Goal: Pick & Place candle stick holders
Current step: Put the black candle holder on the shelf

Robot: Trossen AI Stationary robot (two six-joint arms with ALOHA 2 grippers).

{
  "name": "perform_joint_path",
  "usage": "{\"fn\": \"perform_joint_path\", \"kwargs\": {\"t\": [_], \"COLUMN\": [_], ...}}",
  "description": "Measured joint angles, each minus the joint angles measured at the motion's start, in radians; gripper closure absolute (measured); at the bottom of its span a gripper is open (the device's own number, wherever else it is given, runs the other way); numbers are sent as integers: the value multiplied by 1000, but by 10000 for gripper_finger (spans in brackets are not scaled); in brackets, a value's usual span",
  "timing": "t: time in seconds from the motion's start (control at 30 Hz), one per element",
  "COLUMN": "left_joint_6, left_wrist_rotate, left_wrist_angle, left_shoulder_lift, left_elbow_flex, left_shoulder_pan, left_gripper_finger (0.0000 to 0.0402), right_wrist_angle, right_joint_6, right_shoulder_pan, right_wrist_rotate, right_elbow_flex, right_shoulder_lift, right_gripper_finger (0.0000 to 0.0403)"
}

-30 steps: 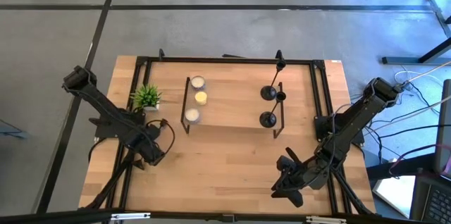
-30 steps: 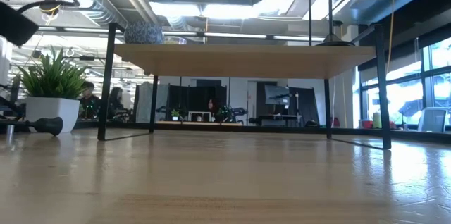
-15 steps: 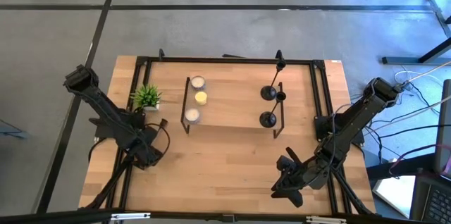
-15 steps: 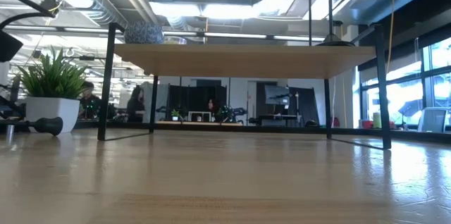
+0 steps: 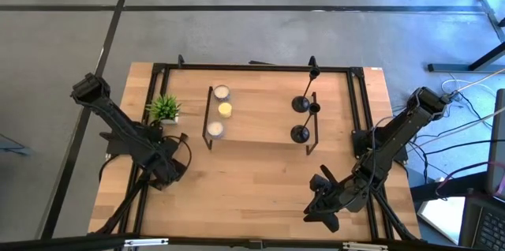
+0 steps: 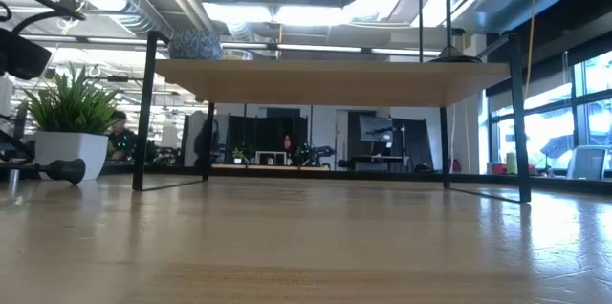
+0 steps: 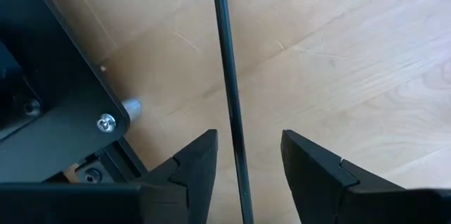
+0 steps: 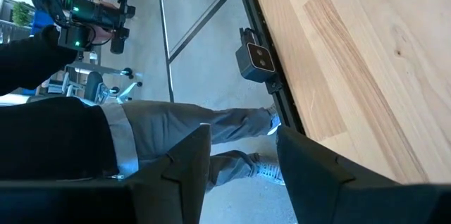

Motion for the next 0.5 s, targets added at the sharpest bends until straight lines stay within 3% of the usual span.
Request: {"fn": "perform_joint_path", "kwargs": {"t": [0.5], "left_joint_6": [-23], "left_wrist_rotate": [4], "left_wrist_angle": [11], "left_shoulder_lift": [0], "left_elbow_flex": [0], "left_shoulder_pan": [0], "left_gripper_finger": [262], "right_wrist_angle": [0], "right_joint_6": [0], "right_shoulder_pan": [0], "right_wrist_rotate": [1], "right_elbow_flex": [0], "right_shoulder_lift": [0], "right_gripper_finger": [235]}}
